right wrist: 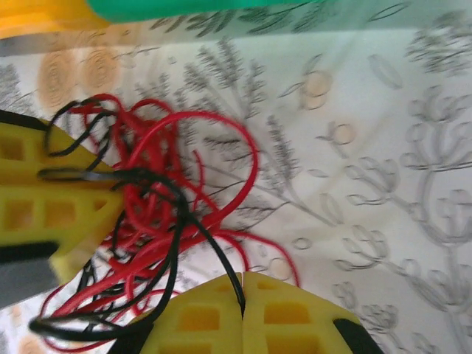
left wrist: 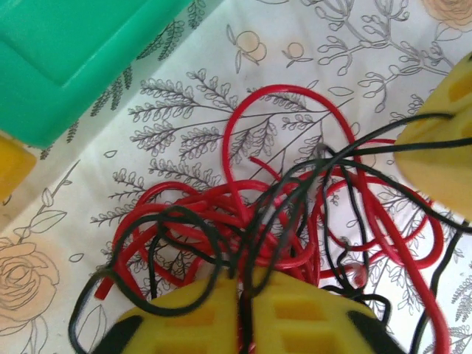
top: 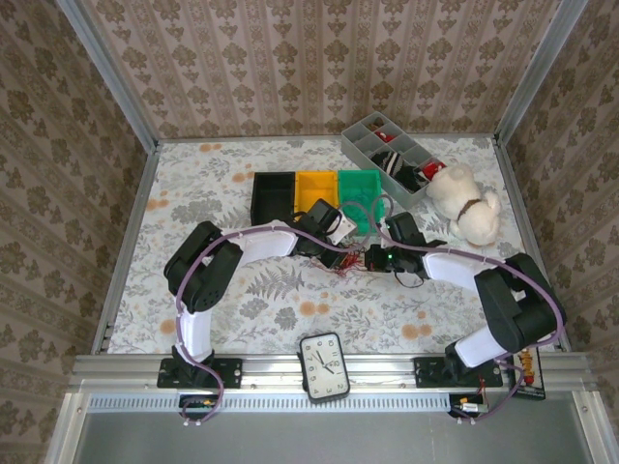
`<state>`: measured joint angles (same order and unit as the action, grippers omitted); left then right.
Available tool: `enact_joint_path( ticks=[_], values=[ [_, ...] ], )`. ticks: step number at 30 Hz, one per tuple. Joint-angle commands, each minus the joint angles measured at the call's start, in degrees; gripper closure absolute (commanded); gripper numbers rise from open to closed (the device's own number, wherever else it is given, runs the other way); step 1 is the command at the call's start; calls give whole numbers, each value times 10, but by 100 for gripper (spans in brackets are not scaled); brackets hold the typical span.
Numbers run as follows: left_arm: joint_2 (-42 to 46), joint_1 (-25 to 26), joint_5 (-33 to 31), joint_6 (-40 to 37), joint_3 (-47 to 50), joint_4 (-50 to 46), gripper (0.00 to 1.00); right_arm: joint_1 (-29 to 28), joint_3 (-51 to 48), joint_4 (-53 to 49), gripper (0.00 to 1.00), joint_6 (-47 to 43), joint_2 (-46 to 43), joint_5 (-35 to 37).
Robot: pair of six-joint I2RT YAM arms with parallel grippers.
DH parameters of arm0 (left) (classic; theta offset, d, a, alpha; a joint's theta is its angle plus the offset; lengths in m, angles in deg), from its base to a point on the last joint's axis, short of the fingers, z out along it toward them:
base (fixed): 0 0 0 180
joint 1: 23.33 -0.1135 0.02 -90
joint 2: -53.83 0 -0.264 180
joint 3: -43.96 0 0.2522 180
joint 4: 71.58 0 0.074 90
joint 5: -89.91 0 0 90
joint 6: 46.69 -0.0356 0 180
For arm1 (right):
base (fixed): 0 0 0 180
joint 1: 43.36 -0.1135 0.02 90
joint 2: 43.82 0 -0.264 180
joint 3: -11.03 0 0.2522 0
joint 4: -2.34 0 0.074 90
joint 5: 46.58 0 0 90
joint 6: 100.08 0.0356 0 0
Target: Untangle the cables
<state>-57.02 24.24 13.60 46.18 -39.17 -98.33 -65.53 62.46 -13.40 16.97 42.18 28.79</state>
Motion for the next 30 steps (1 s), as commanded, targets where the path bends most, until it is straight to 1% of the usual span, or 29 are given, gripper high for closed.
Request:
enact_joint_path(
  ticks=[1,4,12,16,20,26,30],
  values=[
    [-8,-4,-27,-5,13,-45,75,0,0,-43,100,1,-49,127],
    [-10,-4,-26,-4,11,-47,75,5,-7,-72,100,11,-97,195],
    [-14,-7,-22,-1,8,-50,74,11,-21,-136,100,45,-187,340],
    [-11,-7,-27,1,13,-47,71,21,-25,-167,100,59,-235,409],
    [-8,-7,-32,4,17,-46,70,60,-30,-197,100,74,-283,436],
    [-9,-6,-32,5,15,-47,63,141,-29,-226,100,68,-352,433],
    [-9,-6,-30,4,15,-48,62,186,-22,-245,100,64,-389,433]
  ],
)
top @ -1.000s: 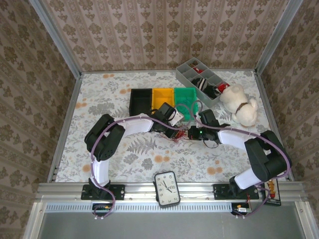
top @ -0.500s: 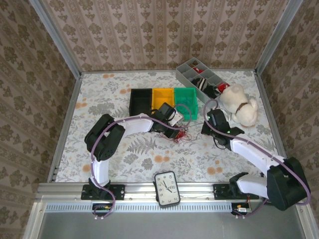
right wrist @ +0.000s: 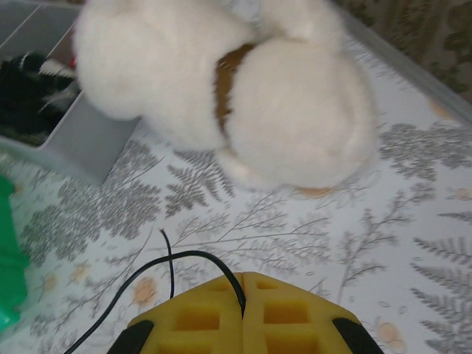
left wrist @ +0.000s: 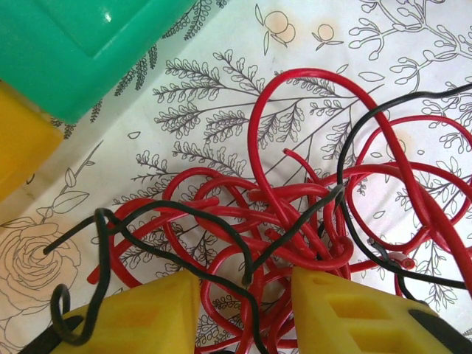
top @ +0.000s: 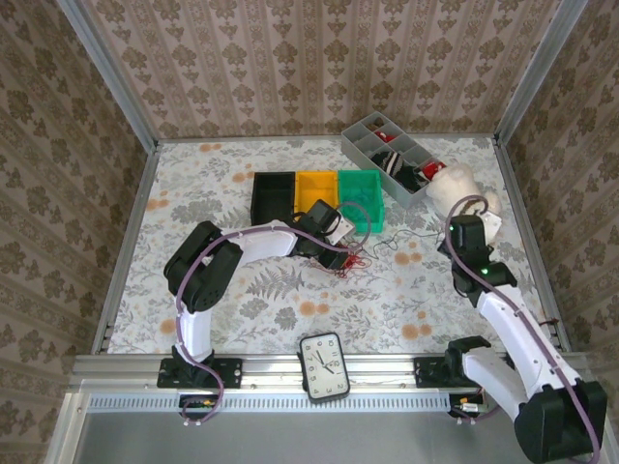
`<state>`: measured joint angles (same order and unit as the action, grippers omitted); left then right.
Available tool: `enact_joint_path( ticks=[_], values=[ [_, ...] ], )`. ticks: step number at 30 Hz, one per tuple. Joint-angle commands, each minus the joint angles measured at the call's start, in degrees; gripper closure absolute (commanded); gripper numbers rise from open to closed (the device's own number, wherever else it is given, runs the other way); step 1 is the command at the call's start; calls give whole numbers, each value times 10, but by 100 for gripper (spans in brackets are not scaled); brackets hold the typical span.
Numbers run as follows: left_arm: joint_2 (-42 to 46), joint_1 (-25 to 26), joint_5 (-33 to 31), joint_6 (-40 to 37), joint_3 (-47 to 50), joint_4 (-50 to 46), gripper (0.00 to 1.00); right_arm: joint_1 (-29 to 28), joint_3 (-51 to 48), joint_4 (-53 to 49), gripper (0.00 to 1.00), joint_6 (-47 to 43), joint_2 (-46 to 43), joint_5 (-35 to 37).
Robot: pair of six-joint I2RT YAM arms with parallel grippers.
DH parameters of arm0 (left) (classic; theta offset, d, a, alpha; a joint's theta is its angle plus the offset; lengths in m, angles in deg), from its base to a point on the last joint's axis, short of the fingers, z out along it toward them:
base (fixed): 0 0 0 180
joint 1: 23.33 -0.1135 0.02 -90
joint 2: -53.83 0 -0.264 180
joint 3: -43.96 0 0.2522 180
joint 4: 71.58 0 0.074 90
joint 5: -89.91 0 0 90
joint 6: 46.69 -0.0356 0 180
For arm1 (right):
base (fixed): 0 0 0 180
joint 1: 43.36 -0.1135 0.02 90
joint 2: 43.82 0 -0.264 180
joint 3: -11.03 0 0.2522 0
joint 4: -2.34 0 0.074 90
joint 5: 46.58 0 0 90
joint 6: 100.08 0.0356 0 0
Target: Untangle the cables
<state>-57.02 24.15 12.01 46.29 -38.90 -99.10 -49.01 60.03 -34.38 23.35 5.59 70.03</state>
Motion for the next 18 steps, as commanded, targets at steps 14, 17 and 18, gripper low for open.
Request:
enact_joint_path(
  ticks=[14,17,18],
  values=[
    [-5,-9,-20,8,21,-37,61,238,33,-43,100,31,-99,-117],
    [-2,-17,-37,27,34,-40,61,272,40,-43,100,27,-96,-136],
    [2,-20,-41,34,41,-39,61,272,42,-43,100,22,-97,-135]
  ],
)
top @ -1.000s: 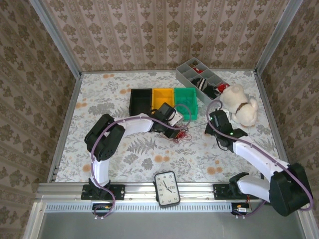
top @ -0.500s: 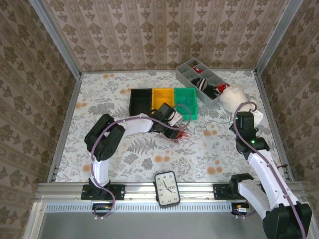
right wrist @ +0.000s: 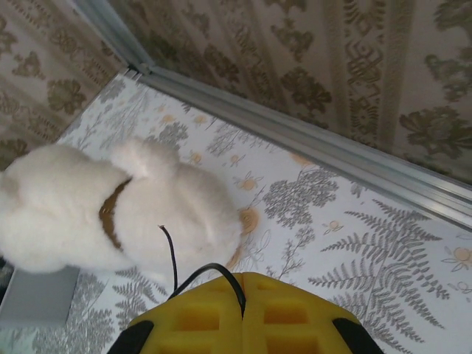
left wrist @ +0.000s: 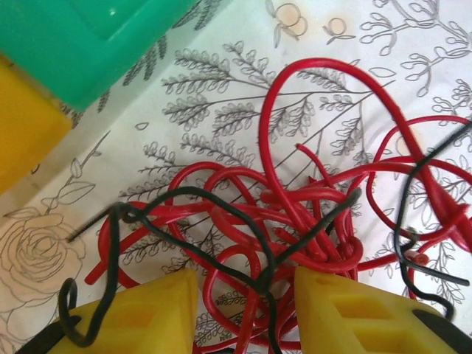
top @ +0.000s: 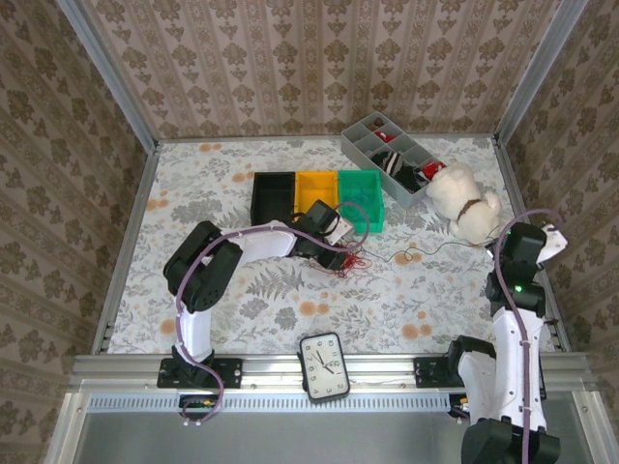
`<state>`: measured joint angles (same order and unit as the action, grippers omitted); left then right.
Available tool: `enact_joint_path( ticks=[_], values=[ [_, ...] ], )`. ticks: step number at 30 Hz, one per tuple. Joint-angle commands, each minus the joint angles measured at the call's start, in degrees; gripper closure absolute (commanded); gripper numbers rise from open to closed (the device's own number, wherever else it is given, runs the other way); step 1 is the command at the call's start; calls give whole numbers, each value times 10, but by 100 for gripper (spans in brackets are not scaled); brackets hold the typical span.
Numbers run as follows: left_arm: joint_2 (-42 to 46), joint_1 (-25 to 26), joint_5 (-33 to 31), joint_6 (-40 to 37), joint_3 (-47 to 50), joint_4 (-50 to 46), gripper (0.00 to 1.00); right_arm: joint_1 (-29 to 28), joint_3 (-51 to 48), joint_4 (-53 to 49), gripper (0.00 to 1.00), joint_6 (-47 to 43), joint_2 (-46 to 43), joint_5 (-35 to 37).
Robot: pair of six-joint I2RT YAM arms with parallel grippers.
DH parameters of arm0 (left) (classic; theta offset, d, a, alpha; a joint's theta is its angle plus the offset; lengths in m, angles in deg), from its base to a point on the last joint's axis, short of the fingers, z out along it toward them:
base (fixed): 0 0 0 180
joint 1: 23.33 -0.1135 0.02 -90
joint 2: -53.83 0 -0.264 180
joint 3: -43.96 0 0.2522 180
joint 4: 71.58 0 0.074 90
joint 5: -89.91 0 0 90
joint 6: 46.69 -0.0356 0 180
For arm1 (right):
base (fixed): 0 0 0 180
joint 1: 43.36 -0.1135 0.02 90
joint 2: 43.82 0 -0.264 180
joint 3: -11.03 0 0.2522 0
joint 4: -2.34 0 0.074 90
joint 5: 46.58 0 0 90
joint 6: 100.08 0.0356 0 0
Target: Untangle the cables
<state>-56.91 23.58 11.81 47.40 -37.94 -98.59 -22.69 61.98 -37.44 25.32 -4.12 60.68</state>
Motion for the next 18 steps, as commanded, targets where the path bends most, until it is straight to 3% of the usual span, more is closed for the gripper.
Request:
enact_joint_path(
  ticks=[1,9,18],
  values=[
    [7,-20,-44,30,43,-42,61,10,24,-12,100,2,0,-41],
    [79,-66,-88,51,126,-71,61,17,24,-4,100,-3,11,-46],
    [113,-113,-167,108,148,-165,55,50,41,10,100,3,40,-64]
  ],
)
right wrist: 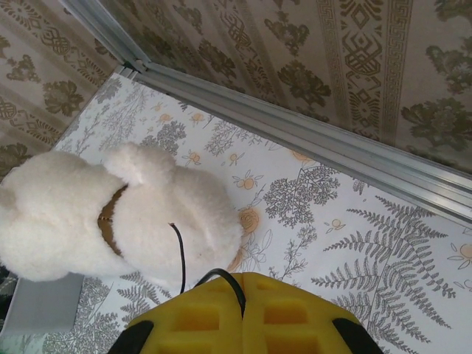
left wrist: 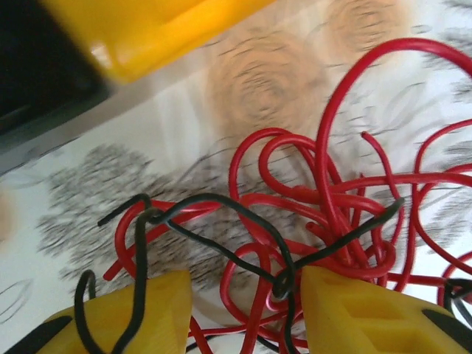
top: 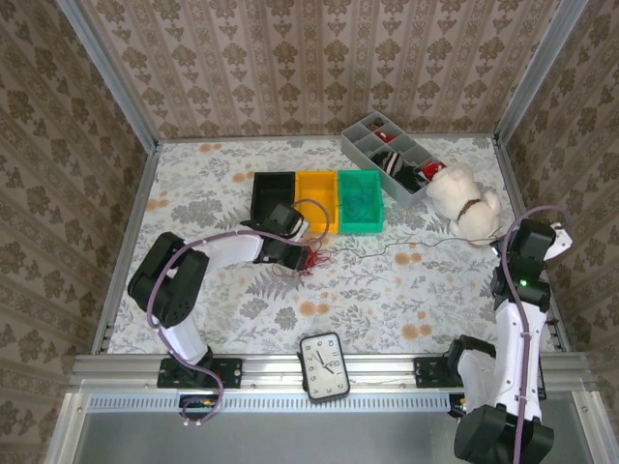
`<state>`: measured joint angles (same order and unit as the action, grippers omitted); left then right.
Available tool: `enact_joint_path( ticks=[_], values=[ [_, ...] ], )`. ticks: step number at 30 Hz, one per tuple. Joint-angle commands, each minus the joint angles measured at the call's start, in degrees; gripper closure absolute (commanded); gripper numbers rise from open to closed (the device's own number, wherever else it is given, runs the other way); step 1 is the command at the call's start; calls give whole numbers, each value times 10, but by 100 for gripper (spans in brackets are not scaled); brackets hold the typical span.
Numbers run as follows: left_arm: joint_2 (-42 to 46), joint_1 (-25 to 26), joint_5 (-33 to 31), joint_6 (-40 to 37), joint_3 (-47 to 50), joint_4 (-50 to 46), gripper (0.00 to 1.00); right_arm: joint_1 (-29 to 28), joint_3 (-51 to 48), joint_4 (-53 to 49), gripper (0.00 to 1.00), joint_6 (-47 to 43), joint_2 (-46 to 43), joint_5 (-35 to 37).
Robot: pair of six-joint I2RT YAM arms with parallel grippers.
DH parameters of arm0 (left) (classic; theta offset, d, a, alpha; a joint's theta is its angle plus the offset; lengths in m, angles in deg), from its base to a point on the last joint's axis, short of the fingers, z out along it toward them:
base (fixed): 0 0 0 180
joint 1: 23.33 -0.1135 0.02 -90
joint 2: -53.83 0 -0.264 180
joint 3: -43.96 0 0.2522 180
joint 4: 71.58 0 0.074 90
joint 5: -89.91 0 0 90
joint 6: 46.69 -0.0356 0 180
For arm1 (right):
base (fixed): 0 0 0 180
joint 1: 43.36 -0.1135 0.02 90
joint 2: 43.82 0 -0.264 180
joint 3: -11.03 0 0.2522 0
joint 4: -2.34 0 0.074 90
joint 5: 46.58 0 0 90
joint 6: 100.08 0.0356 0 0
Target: Untangle the cables
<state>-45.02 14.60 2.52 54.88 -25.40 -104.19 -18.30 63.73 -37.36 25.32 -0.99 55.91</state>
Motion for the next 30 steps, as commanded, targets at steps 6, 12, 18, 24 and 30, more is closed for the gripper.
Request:
enact_joint_path(
  ticks=[6,12,18,24,30],
  values=[
    [4,-33,-68,43,30,-105,52,10,31,23,100,7,25,-44],
    [-6,18,17,-5,1,-49,50,-83,38,18,100,-23,23,-26],
    [-45,54,51,-55,-47,-49,51,-258,-16,56,100,-38,29,-43],
    [-62,56,52,-61,-70,-56,51,-440,-68,97,100,-67,102,-38],
    [-71,60,51,-59,-78,-56,51,-536,-34,127,99,-118,248,-99]
  ],
)
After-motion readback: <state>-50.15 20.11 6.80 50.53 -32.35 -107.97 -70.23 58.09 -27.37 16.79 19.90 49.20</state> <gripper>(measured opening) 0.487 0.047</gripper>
